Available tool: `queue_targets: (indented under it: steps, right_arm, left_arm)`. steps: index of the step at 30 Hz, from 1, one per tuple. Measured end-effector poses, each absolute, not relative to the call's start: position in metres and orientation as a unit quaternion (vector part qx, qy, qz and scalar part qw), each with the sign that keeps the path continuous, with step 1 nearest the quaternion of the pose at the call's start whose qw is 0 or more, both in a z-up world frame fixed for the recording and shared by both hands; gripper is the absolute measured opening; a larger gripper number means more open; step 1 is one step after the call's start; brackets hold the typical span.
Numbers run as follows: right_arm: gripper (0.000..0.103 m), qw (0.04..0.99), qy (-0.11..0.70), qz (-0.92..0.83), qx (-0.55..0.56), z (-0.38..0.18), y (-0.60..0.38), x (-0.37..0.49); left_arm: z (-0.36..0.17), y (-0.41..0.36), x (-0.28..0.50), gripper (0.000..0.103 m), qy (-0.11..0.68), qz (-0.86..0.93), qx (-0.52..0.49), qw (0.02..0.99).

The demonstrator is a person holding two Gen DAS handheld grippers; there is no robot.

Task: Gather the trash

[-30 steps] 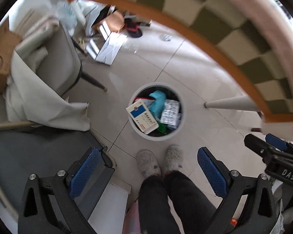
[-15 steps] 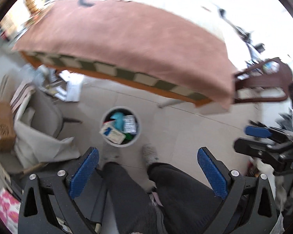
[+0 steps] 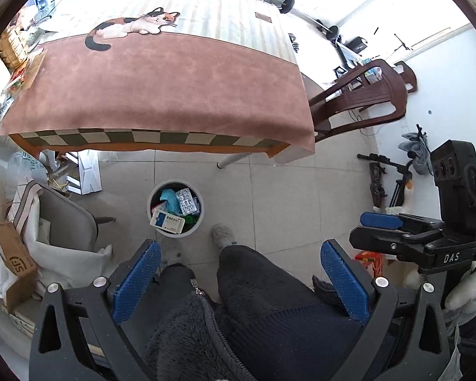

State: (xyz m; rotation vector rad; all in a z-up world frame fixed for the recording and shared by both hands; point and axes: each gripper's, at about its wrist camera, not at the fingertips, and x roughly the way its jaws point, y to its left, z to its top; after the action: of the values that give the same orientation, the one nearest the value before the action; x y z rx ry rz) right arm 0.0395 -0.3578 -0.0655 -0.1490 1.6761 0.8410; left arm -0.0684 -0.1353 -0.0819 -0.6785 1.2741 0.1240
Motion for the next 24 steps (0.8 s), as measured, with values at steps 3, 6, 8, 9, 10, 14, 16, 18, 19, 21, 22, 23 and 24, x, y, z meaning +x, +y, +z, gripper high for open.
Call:
queue_targets:
  steps: [3,6,8,9,10,14,16,18,19,21,22,23,24]
  right_arm:
    - [0.103,0.596,0.720,0.351,-0.055,-0.057,-0.358,0.023]
    - [0.103,0.595,0.723,0.348,-0.053,-0.053,-0.358,0.012]
    - [0.103,0.596,0.722,0.347,-0.055,-0.052,-0.357,0.006]
    - [0.103,0.596,0.722,0.347,-0.055,-0.054,-0.357,0.006]
    - [0.103,0.596,0.722,0.347,-0.055,-0.053,-0.357,0.005]
    - [0.103,0.598,0.717,0.353,-0.056,-0.052,-0.356,0.002]
    - [0.103,0.599,0.716,0.356,-0.056,-0.051,-0.357,0.001]
    - [0.103,0.598,0.715,0.358,-0.056,-0.051,-0.358,0.003]
    - [0.103,0.598,0.715,0.358,-0.055,-0.051,-0.359,0.003]
    - [0.103,0.597,0.715,0.361,-0.055,-0.051,-0.360,0.002]
    - [0.103,0.596,0.715,0.361,-0.054,-0.052,-0.361,0.004]
    - [0.103,0.595,0.715,0.362,-0.053,-0.052,-0.362,0.004]
    - [0.103,0.595,0.715,0.364,-0.054,-0.052,-0.364,0.006]
  left_arm:
    - [-0.079,-0.132,-0.079,0.103,0.584,0.047,-0.314,0.747]
    - [-0.076,-0.125,-0.089,0.103,0.579,0.044,-0.325,0.747]
    - [-0.075,-0.123,-0.093,0.103,0.573,0.046,-0.332,0.748]
    - [-0.075,-0.122,-0.095,0.103,0.571,0.048,-0.334,0.748]
    - [-0.074,-0.122,-0.096,0.103,0.568,0.050,-0.338,0.749]
    - [-0.070,-0.122,-0.101,0.103,0.562,0.051,-0.340,0.752]
    - [-0.069,-0.123,-0.102,0.103,0.560,0.055,-0.340,0.753]
    - [-0.068,-0.126,-0.103,0.103,0.557,0.056,-0.344,0.754]
    - [-0.067,-0.127,-0.103,0.103,0.558,0.057,-0.342,0.754]
    - [-0.066,-0.129,-0.103,0.103,0.557,0.057,-0.340,0.755]
    - [-0.066,-0.131,-0.104,0.103,0.557,0.058,-0.340,0.755]
    - [-0.066,-0.129,-0.104,0.103,0.558,0.057,-0.339,0.755]
    - [-0.066,-0.130,-0.105,0.103,0.557,0.058,-0.340,0.755]
